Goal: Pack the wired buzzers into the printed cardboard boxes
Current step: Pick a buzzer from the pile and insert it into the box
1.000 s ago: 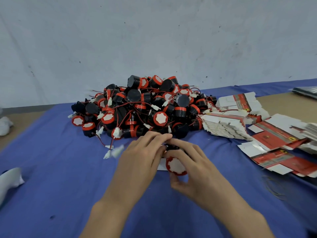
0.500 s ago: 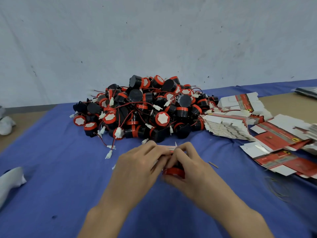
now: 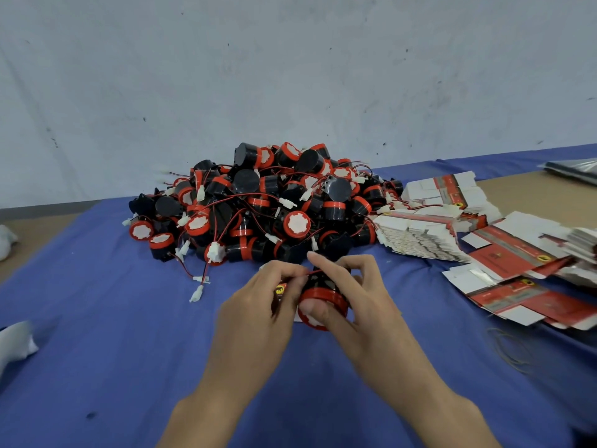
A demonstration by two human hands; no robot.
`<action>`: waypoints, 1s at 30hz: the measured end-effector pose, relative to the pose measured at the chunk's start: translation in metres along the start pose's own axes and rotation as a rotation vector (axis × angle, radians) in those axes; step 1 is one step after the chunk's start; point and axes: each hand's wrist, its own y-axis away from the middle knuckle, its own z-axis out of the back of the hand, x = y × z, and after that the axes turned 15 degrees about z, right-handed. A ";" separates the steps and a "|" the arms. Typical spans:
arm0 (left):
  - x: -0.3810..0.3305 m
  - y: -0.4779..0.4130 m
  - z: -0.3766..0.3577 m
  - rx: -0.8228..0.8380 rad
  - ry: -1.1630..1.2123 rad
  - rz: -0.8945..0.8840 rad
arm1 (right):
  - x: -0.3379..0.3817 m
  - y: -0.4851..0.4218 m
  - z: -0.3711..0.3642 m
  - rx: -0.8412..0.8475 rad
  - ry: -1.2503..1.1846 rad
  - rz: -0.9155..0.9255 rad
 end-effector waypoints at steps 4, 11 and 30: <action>-0.006 0.004 -0.009 0.045 0.167 0.073 | 0.002 -0.002 0.000 -0.183 -0.136 -0.040; -0.022 0.014 -0.027 0.078 0.379 0.185 | 0.016 -0.010 -0.007 -0.533 -0.382 -0.157; -0.028 0.028 -0.034 -0.006 0.724 0.385 | 0.040 -0.033 -0.046 -0.793 -0.493 -0.306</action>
